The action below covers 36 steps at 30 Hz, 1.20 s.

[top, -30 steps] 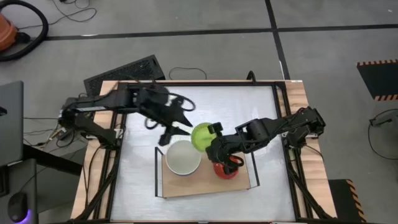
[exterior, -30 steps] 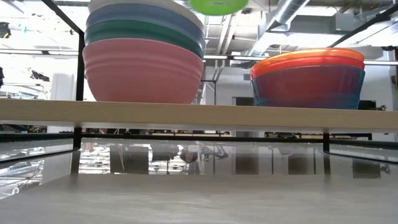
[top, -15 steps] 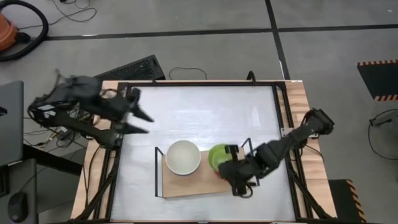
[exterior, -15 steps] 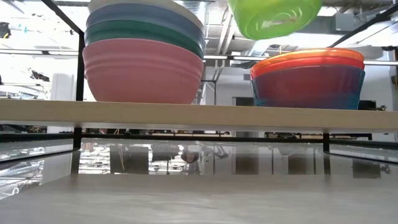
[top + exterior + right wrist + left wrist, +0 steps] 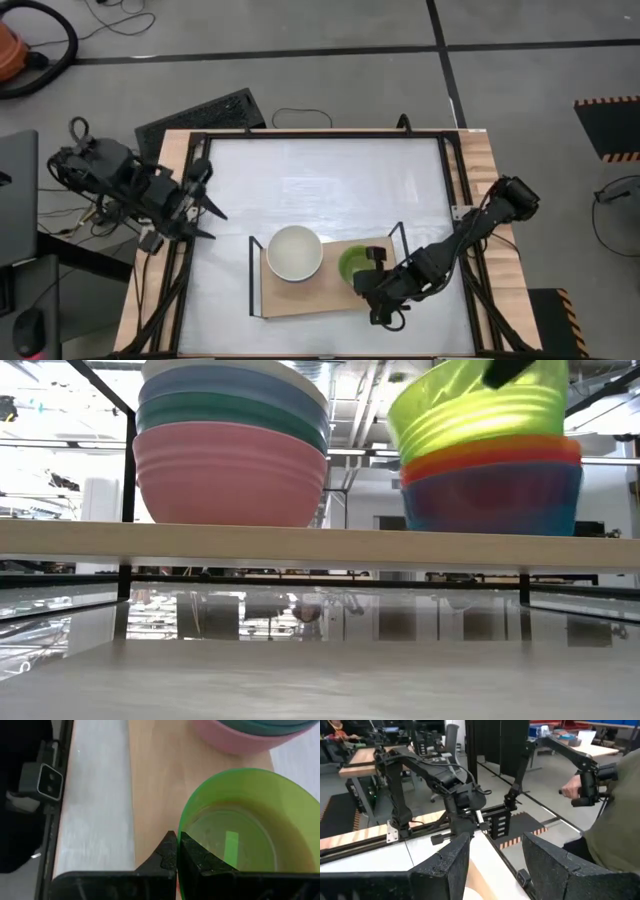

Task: Place and stack bowls onto a shelf
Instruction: Stack the small green bowl on top of the small orange bowl on the shelf, then return to Home Position

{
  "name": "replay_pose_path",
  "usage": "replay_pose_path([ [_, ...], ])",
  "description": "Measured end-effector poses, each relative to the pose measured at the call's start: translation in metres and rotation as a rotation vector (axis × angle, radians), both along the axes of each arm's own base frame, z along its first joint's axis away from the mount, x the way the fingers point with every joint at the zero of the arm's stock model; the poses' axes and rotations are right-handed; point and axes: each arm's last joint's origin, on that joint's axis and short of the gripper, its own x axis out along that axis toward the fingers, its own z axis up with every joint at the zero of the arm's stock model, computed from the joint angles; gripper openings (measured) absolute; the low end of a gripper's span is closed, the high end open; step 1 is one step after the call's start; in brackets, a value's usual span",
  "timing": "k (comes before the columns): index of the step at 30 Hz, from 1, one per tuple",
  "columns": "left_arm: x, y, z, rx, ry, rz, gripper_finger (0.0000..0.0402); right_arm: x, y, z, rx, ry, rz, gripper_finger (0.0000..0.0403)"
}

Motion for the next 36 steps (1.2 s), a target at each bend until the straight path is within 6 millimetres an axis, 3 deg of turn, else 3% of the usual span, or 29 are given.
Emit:
replay_pose_path([
  [6, 0.004, -0.007, -0.002, 0.008, 0.017, -0.029, 0.0169, -0.002, -0.002, -0.008, -0.005, 0.018, -0.036, 0.0023],
  [12, 0.004, -0.007, -0.002, 0.01, 0.012, -0.013, 0.0169, -0.012, -0.006, -0.001, 0.056, -0.021, -0.076, 0.0025],
  [19, 0.004, -0.006, -0.002, 0.02, 0.007, 0.03, 0.0169, -0.015, -0.012, 0.007, 0.104, -0.054, -0.114, 0.0125],
  [24, 0.004, -0.006, -0.001, 0.011, 0.001, 0.032, 0.0169, -0.019, -0.015, 0.016, 0.117, -0.073, -0.099, 0.0163],
  [28, 0.004, -0.006, 0.004, -0.02, -0.043, 0.02, 0.0169, -0.027, -0.023, 0.055, 0.159, -0.177, -0.054, 0.017],
  [32, 0.001, -0.006, 0.011, -0.052, -0.101, -0.016, 0.0169, -0.045, -0.039, 0.115, 0.212, -0.347, -0.005, 0.0166],
  [36, -0.003, -0.004, 0.011, -0.037, -0.111, -0.018, 0.0169, -0.076, -0.059, 0.175, 0.319, -0.521, 0.022, 0.0157],
])
